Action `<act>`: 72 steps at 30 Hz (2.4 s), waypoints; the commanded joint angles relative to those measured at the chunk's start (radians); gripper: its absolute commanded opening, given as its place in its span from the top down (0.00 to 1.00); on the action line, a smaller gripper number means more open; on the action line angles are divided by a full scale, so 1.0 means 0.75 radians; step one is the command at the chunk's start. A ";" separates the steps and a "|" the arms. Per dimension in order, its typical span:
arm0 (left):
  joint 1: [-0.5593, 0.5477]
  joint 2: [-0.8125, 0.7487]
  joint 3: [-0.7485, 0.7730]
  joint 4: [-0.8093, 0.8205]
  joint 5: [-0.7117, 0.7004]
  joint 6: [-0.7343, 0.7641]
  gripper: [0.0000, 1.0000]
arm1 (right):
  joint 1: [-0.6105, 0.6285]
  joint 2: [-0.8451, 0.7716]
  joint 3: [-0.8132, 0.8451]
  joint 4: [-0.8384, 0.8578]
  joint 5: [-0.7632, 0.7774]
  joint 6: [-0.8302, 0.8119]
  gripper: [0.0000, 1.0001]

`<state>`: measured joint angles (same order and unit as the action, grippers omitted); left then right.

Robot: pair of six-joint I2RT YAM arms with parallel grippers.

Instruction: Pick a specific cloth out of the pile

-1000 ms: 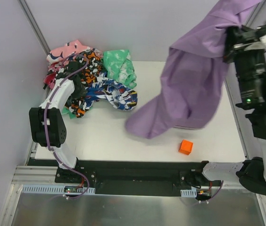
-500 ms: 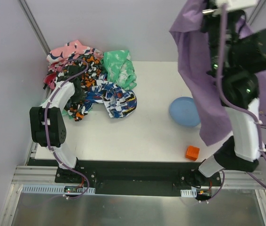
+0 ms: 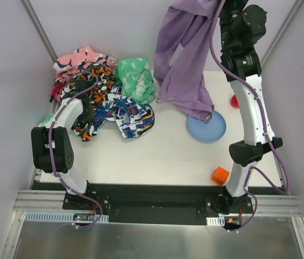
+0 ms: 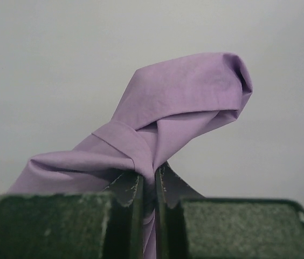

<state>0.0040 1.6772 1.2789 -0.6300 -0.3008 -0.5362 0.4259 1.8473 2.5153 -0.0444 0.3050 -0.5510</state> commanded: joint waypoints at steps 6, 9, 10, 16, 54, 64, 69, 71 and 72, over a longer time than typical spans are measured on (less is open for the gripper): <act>0.038 -0.105 -0.050 -0.005 -0.088 -0.023 0.99 | -0.118 0.251 0.146 0.436 -0.077 0.205 1.00; 0.036 -0.107 -0.057 0.005 -0.082 -0.019 0.99 | -0.181 0.298 0.085 0.423 -0.075 0.284 1.00; 0.036 -0.105 -0.057 0.008 -0.082 -0.021 1.00 | -0.204 0.308 0.036 0.415 -0.073 0.307 1.00; 0.038 -0.099 -0.061 0.010 -0.088 -0.017 1.00 | -0.230 0.351 -0.260 0.174 -0.055 0.270 0.99; -0.003 -0.612 -0.190 0.069 0.151 -0.017 0.02 | -0.335 0.812 -0.209 -0.667 -0.503 0.974 0.76; -0.251 -0.907 -0.202 0.085 0.325 0.060 0.01 | -0.335 0.098 -0.862 -0.479 -0.564 0.788 0.04; -0.324 -1.011 -0.265 0.165 0.536 0.105 0.01 | -0.333 -0.292 -1.136 -0.409 -0.521 0.692 0.04; -0.331 -1.044 -0.316 0.198 0.634 0.124 0.01 | -0.335 -0.456 -1.263 -0.409 -0.452 0.669 0.04; -0.335 -1.056 -0.337 0.212 0.667 0.126 0.01 | -0.335 -0.552 -1.346 -0.393 -0.415 0.671 0.04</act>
<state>-0.2371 0.9287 1.0798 -0.5392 0.0307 -0.4847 0.1749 1.6436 1.6577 -0.3870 -0.0834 0.0124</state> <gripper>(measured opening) 0.990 0.957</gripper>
